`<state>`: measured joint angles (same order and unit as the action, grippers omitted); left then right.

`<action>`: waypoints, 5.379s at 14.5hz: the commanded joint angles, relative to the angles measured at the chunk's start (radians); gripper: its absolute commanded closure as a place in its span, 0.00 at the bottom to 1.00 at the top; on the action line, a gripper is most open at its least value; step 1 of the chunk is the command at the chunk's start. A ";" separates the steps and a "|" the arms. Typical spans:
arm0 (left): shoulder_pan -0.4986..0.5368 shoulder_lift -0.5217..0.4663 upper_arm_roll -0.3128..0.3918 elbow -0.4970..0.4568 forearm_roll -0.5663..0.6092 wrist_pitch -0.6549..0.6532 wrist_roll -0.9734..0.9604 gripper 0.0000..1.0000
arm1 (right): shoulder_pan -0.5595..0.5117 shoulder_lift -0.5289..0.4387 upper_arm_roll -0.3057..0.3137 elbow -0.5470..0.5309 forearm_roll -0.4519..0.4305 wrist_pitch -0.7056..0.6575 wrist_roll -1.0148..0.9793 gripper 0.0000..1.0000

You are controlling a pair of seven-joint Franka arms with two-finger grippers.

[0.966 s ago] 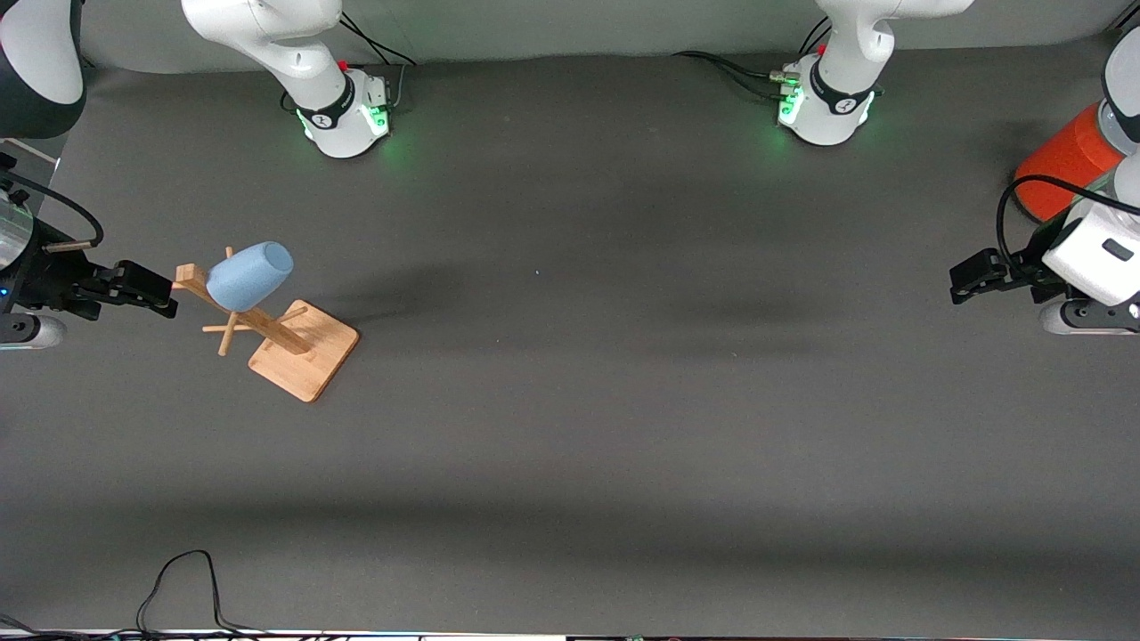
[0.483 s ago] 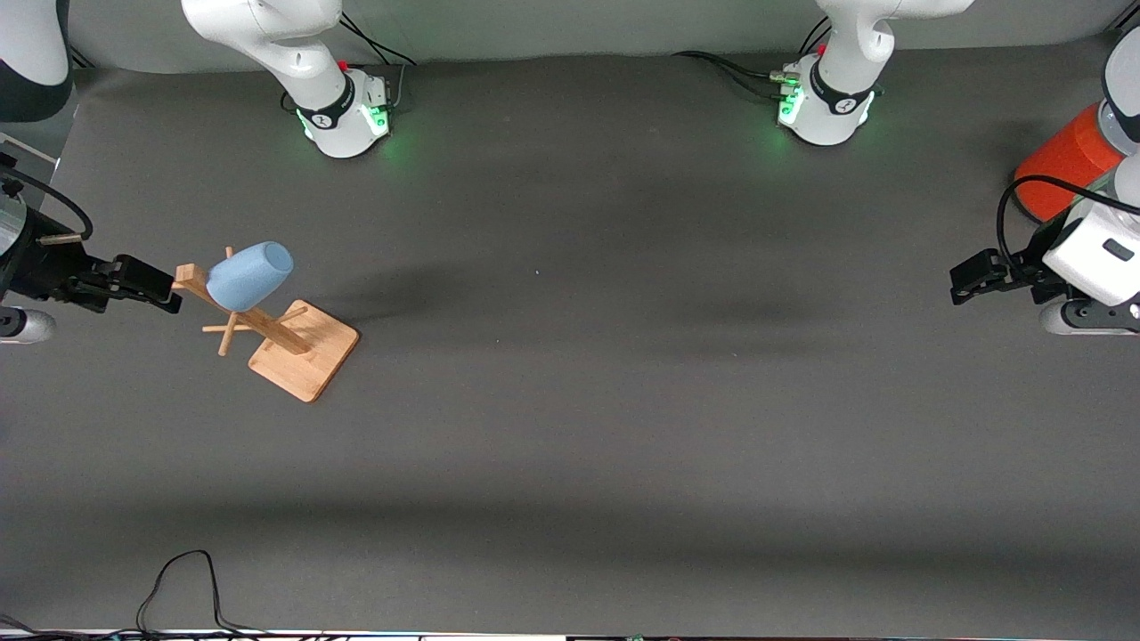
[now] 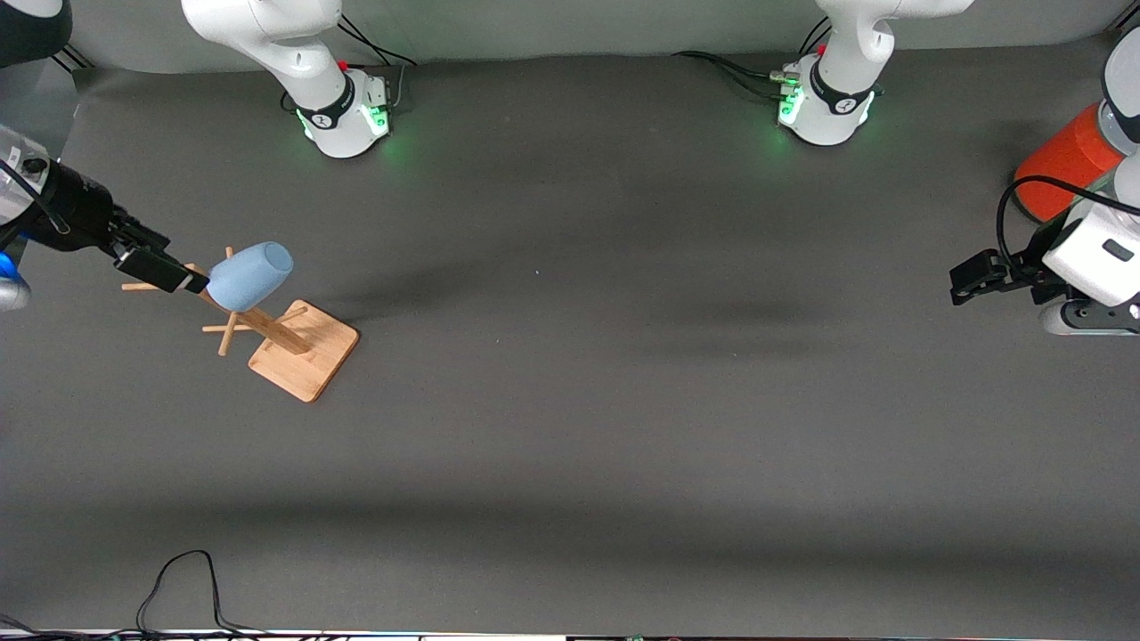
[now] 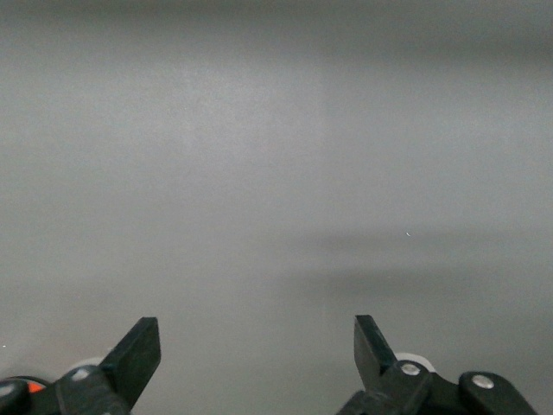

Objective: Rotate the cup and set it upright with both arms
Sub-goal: 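Close the right gripper around the blue cup's body, then lift the blue cup off the stand's peg with the right gripper, then carry the blue cup to the middle of the table with the right gripper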

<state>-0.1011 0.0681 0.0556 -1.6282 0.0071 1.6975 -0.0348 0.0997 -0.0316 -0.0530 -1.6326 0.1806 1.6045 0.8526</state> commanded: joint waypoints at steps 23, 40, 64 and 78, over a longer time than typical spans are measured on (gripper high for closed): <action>-0.011 -0.001 0.007 -0.012 0.004 0.010 0.015 0.00 | 0.021 -0.053 -0.085 -0.480 0.132 0.324 0.227 0.00; -0.014 0.010 0.006 -0.012 0.004 0.016 0.015 0.00 | 0.026 -0.053 -0.084 -0.371 0.183 0.232 0.261 0.27; -0.008 0.027 0.007 0.004 0.005 -0.001 0.033 0.00 | 0.178 0.240 0.528 -0.101 -0.093 0.551 1.190 0.25; -0.009 0.029 0.007 0.004 0.005 -0.002 0.033 0.00 | 0.494 0.762 0.544 0.023 -0.823 0.707 1.869 0.16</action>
<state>-0.1030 0.0929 0.0573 -1.6379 0.0073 1.7000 -0.0158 0.5572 0.6469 0.4928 -1.7018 -0.6048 2.3184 2.6911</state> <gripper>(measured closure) 0.000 0.167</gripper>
